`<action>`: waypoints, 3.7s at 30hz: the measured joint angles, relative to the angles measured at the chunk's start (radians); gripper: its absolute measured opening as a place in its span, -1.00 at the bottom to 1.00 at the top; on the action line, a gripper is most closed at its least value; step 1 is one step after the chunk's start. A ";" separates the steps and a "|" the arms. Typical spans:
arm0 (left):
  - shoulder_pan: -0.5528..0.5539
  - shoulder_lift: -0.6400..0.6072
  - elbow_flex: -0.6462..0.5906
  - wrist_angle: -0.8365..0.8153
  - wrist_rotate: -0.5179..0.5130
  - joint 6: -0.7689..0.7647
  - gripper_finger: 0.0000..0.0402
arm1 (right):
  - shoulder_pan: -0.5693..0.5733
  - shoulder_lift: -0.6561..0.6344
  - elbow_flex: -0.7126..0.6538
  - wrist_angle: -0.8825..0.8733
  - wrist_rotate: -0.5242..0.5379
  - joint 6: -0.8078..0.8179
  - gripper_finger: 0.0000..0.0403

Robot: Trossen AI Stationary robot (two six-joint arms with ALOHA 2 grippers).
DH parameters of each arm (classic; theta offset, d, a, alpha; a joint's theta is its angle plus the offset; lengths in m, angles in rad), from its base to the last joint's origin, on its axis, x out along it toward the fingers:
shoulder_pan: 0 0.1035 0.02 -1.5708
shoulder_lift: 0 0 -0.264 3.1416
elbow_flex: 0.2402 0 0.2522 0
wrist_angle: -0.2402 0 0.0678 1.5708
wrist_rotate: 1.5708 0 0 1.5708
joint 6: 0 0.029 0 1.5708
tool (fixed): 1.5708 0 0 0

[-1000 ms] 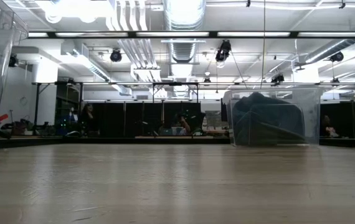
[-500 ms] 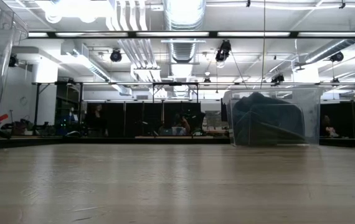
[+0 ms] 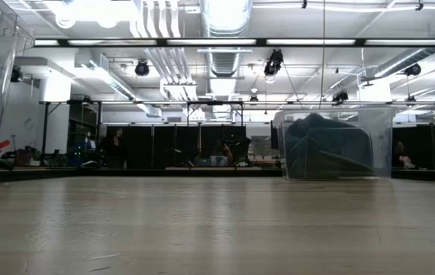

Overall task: Pick & Place hat
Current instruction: Return to Home Position

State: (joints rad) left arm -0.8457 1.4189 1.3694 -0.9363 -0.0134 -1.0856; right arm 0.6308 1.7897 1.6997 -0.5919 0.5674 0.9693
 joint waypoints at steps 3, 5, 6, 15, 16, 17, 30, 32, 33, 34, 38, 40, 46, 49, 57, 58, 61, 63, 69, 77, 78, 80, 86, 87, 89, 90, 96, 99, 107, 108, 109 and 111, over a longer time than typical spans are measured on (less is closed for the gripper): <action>-0.007 0.001 -0.015 -0.008 -0.008 -0.027 -0.19 | 0.000 0.000 0.000 0.000 0.000 -0.001 -0.41; -0.017 0.005 -0.035 -0.008 -0.005 -0.070 -0.19 | 0.000 0.000 0.000 0.000 0.000 -0.005 -0.41; -0.023 0.008 -0.041 -0.012 0.010 -0.099 -0.19 | 0.000 0.000 0.000 0.000 0.000 -0.005 -0.41; -0.140 0.034 0.036 -0.024 0.182 -0.470 -0.19 | 0.002 0.000 0.000 0.000 -0.053 -0.005 -0.41; -0.153 0.042 0.055 -0.040 0.181 -0.494 -0.19 | 0.002 0.000 0.000 0.000 -0.053 -0.005 -0.41; -0.163 0.053 0.072 -0.055 0.181 -0.520 -0.19 | 0.002 0.000 0.000 0.000 -0.053 -0.008 -0.41; -0.191 0.190 0.158 -0.249 0.161 -0.546 -0.19 | 0.007 0.000 0.000 0.005 -0.053 -0.005 -0.41; -0.191 0.200 0.157 -0.248 0.161 -0.533 -0.19 | 0.007 0.000 0.000 0.005 -0.053 -0.005 -0.41; -0.191 0.203 0.156 -0.249 0.161 -0.531 -0.19 | 0.007 0.000 0.000 0.005 -0.053 -0.005 -0.41; -0.191 0.203 0.156 -0.250 0.158 -0.531 -0.19 | 0.007 0.000 0.000 0.005 -0.053 -0.004 -0.41; -0.191 0.176 0.165 -0.256 0.119 -0.509 -0.19 | 0.007 0.000 0.000 0.005 -0.053 -0.039 -0.41; -0.192 0.146 0.199 -0.257 0.015 -0.484 -0.19 | 0.006 -0.005 0.000 0.004 -0.053 -0.073 -0.41; -0.176 -0.023 0.308 -0.276 -0.404 -0.340 -0.19 | 0.000 -0.081 0.017 -0.004 -0.052 -0.223 -0.41; -0.154 -0.122 0.322 -0.277 -0.508 -0.228 -0.19 | -0.001 -0.137 0.020 -0.047 -0.052 -0.398 -0.41; 0.012 -0.337 0.312 -0.309 -0.616 0.142 -0.19 | -0.001 -0.340 0.024 -0.136 -0.043 -0.545 -0.41; 0.037 -0.358 0.312 -0.310 -0.624 0.197 -0.19 | -0.001 -0.367 0.020 -0.136 -0.045 -0.568 -0.41; 0.114 -0.410 0.312 -0.309 -0.625 0.359 -0.19 | -0.001 -0.437 0.012 -0.146 -0.074 -0.658 -0.41; 0.161 -0.434 0.312 -0.309 -0.632 0.447 -0.19 | -0.001 -0.481 0.007 -0.169 -0.078 -0.674 -0.41; 0.269 -0.476 0.312 -0.324 -0.635 0.679 -0.19 | -0.001 -0.594 -0.052 -0.224 -0.078 -0.692 -0.41; 0.299 -0.596 0.201 -0.334 -0.638 0.726 -0.19 | -0.001 -0.721 -0.256 -0.136 -0.076 -0.681 -0.41; 0.299 -0.623 0.162 -0.329 -0.644 0.711 -0.19 | -0.001 -0.739 -0.292 -0.109 -0.077 -0.681 -0.41; 0.299 -0.682 0.070 -0.290 -0.650 0.680 -0.19 | -0.001 -0.774 -0.361 -0.042 -0.079 -0.685 -0.41; 0.299 -0.875 -0.220 -0.111 -0.612 0.660 -0.19 | -0.001 -0.887 -0.586 0.162 -0.103 -0.693 -0.41; 0.299 -0.902 -0.274 -0.090 -0.602 0.645 -0.19 | -0.001 -0.903 -0.623 0.199 -0.105 -0.694 -0.41; 0.299 -0.961 -0.361 -0.039 -0.586 0.631 -0.19 | -0.001 -0.933 -0.691 0.272 -0.106 -0.707 -0.41; 0.299 -0.986 -0.402 -0.015 -0.572 0.630 -0.19 | -0.001 -0.947 -0.724 0.304 -0.106 -0.714 -0.41; 0.299 -1.100 -0.588 0.034 -0.541 0.608 -0.19 | -0.001 -1.019 -0.896 0.463 -0.126 -0.744 -0.41; 0.299 -1.165 -0.654 0.108 -0.543 0.616 -0.19 | -0.002 -1.056 -0.969 0.524 -0.150 -0.746 -0.41; 0.299 -1.282 -0.793 0.239 -0.545 0.652 -0.19 | -0.009 -1.154 -1.139 0.653 -0.151 -0.763 -0.41; 0.299 -1.283 -0.813 0.255 -0.539 0.660 -0.19 | -0.014 -1.165 -1.161 0.680 -0.153 -0.763 -0.41; 0.299 -1.282 -0.834 0.268 -0.525 0.667 -0.19 | -0.019 -1.174 -1.184 0.708 -0.154 -0.764 -0.41; 0.299 -1.273 -0.868 0.326 -0.508 0.668 -0.19 | -0.033 -1.187 -1.230 0.774 -0.160 -0.764 -0.41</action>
State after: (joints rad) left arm -0.5470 0.1455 0.5018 -0.6104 -0.5218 -0.4172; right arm 0.5973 0.6031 0.4693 0.1826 0.4074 0.2054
